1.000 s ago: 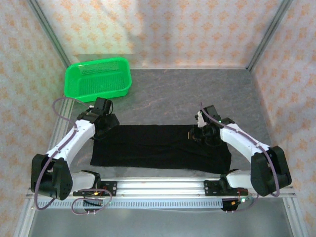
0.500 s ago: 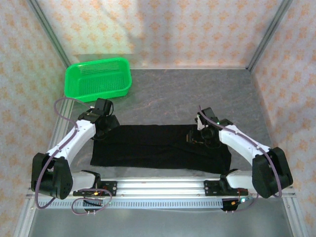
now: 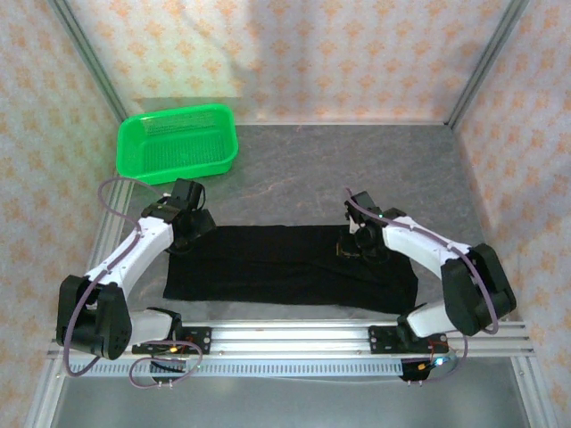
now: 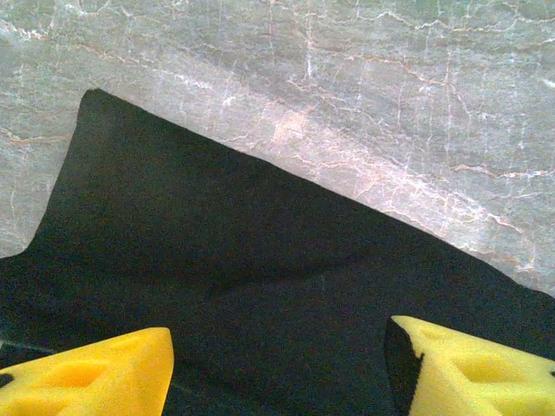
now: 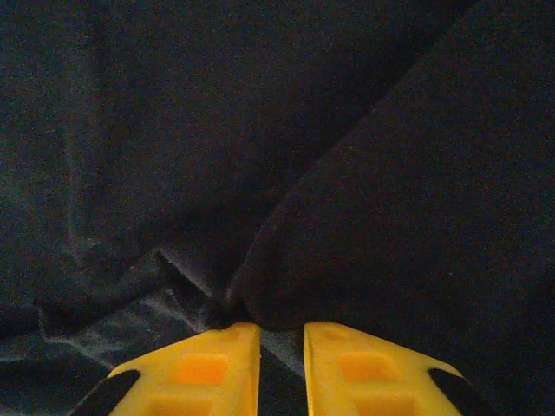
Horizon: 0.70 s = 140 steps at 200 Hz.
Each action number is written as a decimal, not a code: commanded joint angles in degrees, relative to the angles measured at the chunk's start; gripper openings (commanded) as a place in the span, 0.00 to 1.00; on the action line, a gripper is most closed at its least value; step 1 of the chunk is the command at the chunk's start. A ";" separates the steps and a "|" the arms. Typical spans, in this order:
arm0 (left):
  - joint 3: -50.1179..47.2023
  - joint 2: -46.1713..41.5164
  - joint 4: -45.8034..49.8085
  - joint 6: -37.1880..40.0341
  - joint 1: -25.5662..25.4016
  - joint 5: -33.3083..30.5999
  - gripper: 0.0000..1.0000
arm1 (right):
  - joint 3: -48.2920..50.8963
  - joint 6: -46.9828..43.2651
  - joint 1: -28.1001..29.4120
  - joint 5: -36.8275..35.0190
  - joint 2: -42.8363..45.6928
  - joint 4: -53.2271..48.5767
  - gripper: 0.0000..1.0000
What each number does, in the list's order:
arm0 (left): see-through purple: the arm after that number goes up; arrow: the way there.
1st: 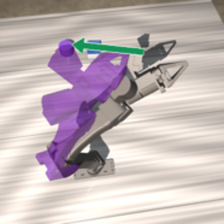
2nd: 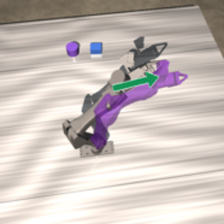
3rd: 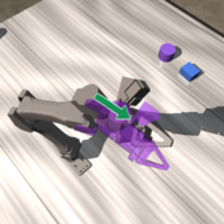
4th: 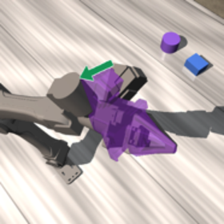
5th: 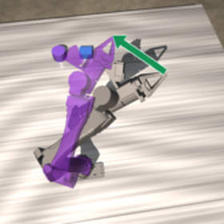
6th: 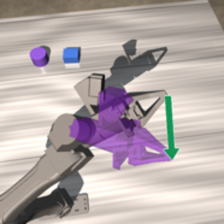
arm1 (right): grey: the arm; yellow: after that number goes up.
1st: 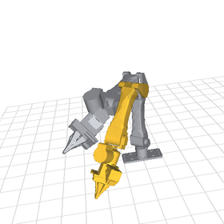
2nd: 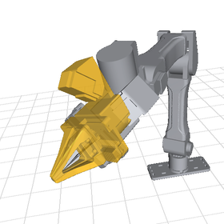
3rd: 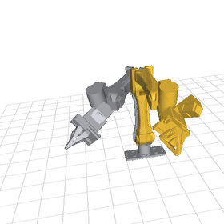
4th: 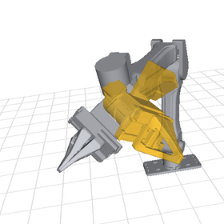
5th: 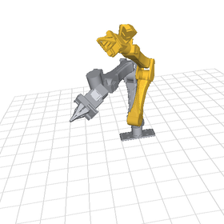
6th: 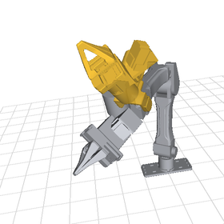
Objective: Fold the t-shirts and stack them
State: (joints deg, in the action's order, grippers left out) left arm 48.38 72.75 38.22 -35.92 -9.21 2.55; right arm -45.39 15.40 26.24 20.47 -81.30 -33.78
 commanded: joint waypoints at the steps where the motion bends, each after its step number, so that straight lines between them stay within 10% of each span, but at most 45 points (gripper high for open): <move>1: -0.92 -0.34 0.04 1.20 0.51 -0.26 0.67 | -1.62 1.37 0.40 -4.04 -1.26 -0.68 0.15; 38: -1.18 -0.10 -0.09 1.42 0.52 0.00 0.67 | -1.40 3.61 0.61 -5.33 1.02 -0.33 0.00; 140: -1.46 1.84 -1.74 1.21 0.52 1.77 0.66 | 5.73 9.27 1.23 1.52 15.50 -0.51 0.00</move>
State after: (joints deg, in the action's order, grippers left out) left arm 47.75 73.71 37.65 -35.48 -9.21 4.16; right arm -41.98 22.68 26.96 20.16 -68.38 -33.41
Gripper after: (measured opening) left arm 0.658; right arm 0.042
